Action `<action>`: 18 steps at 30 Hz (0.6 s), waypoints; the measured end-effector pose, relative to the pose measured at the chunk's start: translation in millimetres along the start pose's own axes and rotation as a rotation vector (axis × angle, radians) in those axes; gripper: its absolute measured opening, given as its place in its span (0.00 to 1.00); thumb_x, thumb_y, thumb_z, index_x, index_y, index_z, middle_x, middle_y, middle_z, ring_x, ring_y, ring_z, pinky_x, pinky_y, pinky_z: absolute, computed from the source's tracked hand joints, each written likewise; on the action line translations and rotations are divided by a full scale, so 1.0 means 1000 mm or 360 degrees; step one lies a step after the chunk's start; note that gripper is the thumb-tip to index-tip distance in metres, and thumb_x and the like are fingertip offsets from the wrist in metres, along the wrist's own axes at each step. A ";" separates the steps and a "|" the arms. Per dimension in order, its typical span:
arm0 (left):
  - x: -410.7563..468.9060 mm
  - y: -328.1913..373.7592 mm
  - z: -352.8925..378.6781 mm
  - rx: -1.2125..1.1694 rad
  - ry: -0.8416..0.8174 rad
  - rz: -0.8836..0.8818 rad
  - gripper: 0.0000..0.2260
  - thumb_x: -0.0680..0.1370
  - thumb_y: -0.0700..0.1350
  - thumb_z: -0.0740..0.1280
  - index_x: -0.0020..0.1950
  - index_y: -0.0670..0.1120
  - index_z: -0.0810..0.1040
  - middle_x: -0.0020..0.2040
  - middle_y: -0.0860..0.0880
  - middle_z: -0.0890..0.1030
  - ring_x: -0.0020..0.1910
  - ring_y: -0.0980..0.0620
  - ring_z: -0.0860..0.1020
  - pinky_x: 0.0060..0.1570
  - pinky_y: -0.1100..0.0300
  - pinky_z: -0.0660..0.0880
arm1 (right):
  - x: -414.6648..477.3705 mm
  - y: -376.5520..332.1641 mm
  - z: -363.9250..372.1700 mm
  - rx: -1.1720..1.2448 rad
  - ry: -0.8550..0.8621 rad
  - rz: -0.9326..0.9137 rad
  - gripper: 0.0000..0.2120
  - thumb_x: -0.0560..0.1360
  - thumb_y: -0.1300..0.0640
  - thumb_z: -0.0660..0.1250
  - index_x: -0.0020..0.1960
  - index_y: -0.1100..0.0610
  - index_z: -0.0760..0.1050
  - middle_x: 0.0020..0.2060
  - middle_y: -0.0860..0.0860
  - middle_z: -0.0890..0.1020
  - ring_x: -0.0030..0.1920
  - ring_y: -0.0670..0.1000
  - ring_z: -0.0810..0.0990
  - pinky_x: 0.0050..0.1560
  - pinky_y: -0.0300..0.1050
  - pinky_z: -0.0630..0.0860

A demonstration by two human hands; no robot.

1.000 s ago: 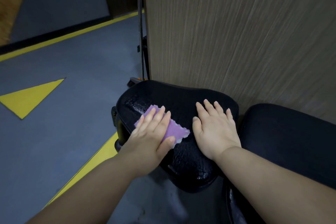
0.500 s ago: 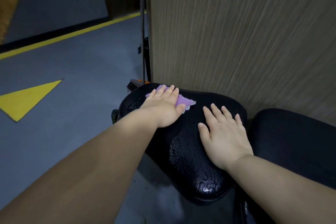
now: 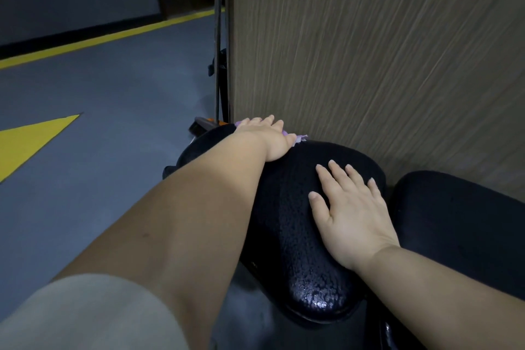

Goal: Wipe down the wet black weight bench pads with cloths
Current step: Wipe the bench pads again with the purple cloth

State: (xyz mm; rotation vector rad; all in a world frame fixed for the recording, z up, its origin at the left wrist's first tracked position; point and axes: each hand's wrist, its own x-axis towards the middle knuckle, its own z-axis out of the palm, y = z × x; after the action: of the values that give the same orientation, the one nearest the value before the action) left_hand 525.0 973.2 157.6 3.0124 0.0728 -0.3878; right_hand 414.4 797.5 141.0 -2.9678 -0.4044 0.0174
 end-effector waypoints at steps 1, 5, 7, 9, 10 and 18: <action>-0.003 0.000 0.000 -0.0006 0.0014 0.0006 0.29 0.82 0.61 0.45 0.80 0.49 0.49 0.81 0.48 0.46 0.79 0.45 0.50 0.76 0.46 0.47 | 0.000 0.000 0.000 0.0005 0.0000 0.0001 0.27 0.80 0.42 0.43 0.78 0.46 0.48 0.78 0.45 0.48 0.77 0.49 0.43 0.76 0.52 0.41; -0.031 -0.006 0.008 -0.0062 0.0082 0.0061 0.28 0.83 0.59 0.46 0.81 0.50 0.45 0.80 0.48 0.41 0.79 0.47 0.44 0.75 0.50 0.43 | 0.000 0.000 0.001 0.0016 0.0003 0.0005 0.27 0.80 0.42 0.44 0.78 0.46 0.48 0.78 0.45 0.49 0.77 0.49 0.44 0.76 0.52 0.41; -0.053 -0.011 0.016 -0.0099 0.0130 0.0063 0.28 0.83 0.59 0.46 0.80 0.52 0.43 0.80 0.48 0.38 0.79 0.47 0.40 0.75 0.51 0.41 | 0.000 0.000 0.000 0.0013 0.0003 0.0007 0.27 0.80 0.42 0.44 0.78 0.46 0.48 0.78 0.45 0.49 0.77 0.49 0.44 0.76 0.52 0.42; -0.074 -0.018 0.026 -0.0130 0.0195 0.0052 0.27 0.83 0.59 0.46 0.80 0.53 0.43 0.80 0.49 0.38 0.78 0.48 0.39 0.75 0.52 0.40 | 0.000 0.000 0.000 0.0015 0.0008 0.0009 0.27 0.80 0.42 0.43 0.78 0.46 0.48 0.78 0.44 0.49 0.77 0.49 0.44 0.76 0.53 0.42; -0.085 -0.022 0.031 -0.0143 0.0229 0.0046 0.27 0.83 0.59 0.46 0.80 0.53 0.42 0.80 0.49 0.38 0.78 0.49 0.38 0.75 0.52 0.39 | -0.001 0.000 0.000 0.0020 0.0008 0.0012 0.27 0.80 0.42 0.43 0.78 0.46 0.48 0.78 0.44 0.49 0.77 0.48 0.44 0.76 0.53 0.42; -0.145 -0.050 0.088 -0.0364 0.0559 -0.0029 0.38 0.68 0.68 0.32 0.77 0.55 0.35 0.78 0.54 0.36 0.72 0.62 0.29 0.71 0.62 0.32 | -0.003 -0.001 -0.001 0.0033 0.0016 0.0012 0.27 0.80 0.42 0.43 0.78 0.46 0.49 0.78 0.45 0.50 0.77 0.49 0.45 0.76 0.53 0.42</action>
State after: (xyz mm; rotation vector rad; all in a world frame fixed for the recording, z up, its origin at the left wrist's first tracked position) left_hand 360.1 1008.3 105.0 2.8168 0.1596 0.1438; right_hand 411.4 797.8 141.9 -2.9475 -0.3894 0.0071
